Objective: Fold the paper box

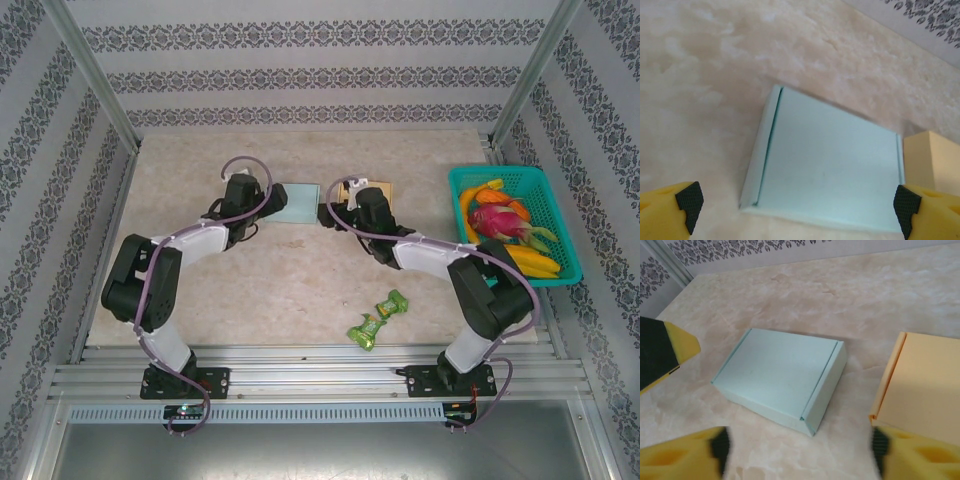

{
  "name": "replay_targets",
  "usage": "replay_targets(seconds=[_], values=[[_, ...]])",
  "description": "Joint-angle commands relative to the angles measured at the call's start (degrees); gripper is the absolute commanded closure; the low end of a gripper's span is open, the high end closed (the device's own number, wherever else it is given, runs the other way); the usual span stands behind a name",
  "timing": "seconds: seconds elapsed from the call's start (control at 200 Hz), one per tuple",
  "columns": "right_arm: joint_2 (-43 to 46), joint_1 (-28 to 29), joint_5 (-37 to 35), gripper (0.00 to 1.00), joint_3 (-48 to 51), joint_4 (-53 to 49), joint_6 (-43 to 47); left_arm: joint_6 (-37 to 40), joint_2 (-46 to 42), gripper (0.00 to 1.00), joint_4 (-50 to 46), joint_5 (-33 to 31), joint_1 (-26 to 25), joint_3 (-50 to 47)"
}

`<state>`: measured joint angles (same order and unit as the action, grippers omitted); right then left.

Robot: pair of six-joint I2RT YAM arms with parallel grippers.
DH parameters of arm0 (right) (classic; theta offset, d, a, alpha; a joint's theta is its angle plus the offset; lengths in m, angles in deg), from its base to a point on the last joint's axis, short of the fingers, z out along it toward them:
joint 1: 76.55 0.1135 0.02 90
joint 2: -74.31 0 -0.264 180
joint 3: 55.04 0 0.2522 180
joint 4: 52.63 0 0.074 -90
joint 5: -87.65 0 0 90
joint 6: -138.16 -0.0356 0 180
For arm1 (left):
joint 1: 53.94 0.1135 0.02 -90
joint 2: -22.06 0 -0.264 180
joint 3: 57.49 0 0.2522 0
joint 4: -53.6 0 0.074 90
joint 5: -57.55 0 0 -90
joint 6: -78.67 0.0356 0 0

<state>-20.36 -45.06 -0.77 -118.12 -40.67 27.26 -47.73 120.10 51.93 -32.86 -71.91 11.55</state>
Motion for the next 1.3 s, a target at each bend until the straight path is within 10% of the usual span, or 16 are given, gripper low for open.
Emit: replay_targets(seconds=[0.0,0.734,1.009,1.294], values=[[3.5,2.1,-5.3,0.02,2.5,-1.1,4.3,1.7,-2.4,0.00,4.4,-0.2,0.1,-3.5],[34.7,-4.2,-36.3,0.02,22.2,-4.5,21.5,14.1,-1.3,0.00,33.6,-1.8,0.1,-22.5],[32.4,-21.2,-26.5,0.02,29.3,3.1,14.2,13.2,-6.1,0.00,33.2,-2.2,0.1,-25.6],[17.4,-24.2,-24.8,0.02,23.8,8.2,15.4,11.3,-15.4,0.00,30.7,-2.4,0.1,-28.9]])
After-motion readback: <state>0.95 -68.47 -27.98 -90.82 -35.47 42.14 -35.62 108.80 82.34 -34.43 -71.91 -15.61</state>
